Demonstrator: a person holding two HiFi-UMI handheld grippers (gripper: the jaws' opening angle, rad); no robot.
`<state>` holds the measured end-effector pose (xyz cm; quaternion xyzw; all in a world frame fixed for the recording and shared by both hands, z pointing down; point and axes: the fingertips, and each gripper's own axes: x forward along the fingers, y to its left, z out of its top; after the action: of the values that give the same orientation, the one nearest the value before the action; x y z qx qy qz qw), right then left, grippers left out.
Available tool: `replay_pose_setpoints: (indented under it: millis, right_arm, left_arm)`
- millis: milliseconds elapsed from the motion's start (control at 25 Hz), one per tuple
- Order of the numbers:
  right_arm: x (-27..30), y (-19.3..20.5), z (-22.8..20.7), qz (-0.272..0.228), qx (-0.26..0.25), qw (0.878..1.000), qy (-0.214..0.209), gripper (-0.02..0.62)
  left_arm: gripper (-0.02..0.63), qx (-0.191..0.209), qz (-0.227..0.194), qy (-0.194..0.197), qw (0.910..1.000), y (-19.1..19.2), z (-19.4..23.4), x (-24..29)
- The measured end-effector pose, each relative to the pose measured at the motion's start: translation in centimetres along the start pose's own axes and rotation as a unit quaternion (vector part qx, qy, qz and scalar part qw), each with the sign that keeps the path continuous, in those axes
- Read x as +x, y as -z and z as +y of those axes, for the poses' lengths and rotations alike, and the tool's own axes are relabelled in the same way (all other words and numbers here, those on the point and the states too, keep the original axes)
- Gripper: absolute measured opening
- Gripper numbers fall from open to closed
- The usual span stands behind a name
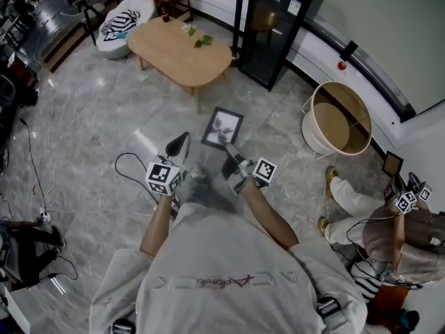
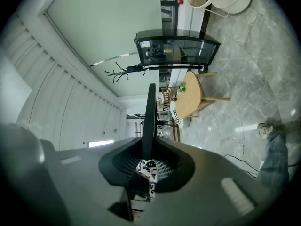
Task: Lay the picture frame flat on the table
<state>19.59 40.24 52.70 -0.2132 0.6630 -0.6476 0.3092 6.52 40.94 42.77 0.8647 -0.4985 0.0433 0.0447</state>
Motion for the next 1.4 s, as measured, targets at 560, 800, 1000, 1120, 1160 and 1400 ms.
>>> replay_pose_setpoints:
  millis: [560, 800, 1000, 1120, 1160, 1400]
  right_arm:
    - [6.1, -3.9, -1.9, -0.001, -0.015, 1.0, 0.008, 0.074]
    - [10.9, -6.3, -1.7, -0.003, -0.02, 1.0, 0.007, 0.074]
    - [15.0, -8.2, -1.8, -0.009, -0.025, 1.0, 0.011, 0.074]
    - [17.4, -8.6, -2.2, -0.012, -0.026, 0.999, 0.016, 0.074]
    - [18.2, -8.8, -2.3, -0.013, -0.026, 0.999, 0.017, 0.074]
    - [22.5, -9.8, -2.7, -0.016, -0.025, 0.999, 0.025, 0.074]
  left_arm:
    - [0.0, -0.006, -0.01, 0.008, 0.9999, 0.3, 5.7, 6.0]
    - [0.0, -0.007, -0.018, 0.01, 0.9998, -1.1, 10.0, 9.4]
    - [0.0, -0.01, -0.018, 0.015, 0.9997, -1.8, 13.8, 12.0]
    - [0.0, -0.011, -0.02, 0.02, 0.9996, -2.2, 16.0, 13.0]
    - [0.0, -0.01, -0.02, 0.021, 0.9995, -2.4, 16.8, 13.4]
    - [0.0, -0.014, -0.018, 0.023, 0.9995, -3.1, 21.2, 15.6]
